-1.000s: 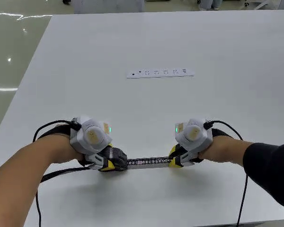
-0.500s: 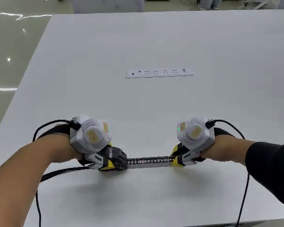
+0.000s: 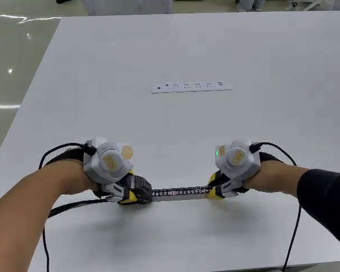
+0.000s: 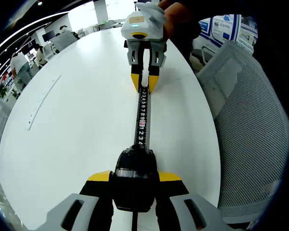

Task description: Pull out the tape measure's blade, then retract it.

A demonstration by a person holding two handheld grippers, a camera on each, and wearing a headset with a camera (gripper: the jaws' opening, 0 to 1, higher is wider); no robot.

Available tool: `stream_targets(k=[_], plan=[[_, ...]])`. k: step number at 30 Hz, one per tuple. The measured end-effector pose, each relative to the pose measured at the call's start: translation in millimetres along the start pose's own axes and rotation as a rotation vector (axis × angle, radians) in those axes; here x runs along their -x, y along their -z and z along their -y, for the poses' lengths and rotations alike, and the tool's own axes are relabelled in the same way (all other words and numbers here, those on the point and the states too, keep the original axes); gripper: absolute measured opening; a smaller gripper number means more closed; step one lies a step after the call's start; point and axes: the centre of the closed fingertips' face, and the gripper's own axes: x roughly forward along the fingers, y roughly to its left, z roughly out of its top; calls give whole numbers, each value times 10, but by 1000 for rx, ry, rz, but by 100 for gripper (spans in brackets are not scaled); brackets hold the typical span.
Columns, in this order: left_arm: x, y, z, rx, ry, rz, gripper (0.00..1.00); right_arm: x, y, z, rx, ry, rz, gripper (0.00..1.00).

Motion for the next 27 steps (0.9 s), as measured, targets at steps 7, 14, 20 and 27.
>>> stream_targets(k=[7, 14, 20, 27], plan=[[2, 4, -5, 1, -1, 0, 30, 19, 29, 7, -1, -1, -6, 10], [-2, 2, -10, 0, 0, 1, 30, 45, 68, 12, 7, -2, -15, 10], [-8, 4, -11, -2, 1, 1, 30, 76, 113, 20, 3, 0, -23, 10], [-7, 4, -4, -3, 1, 1, 30, 96, 159, 31, 1, 4, -27, 10]])
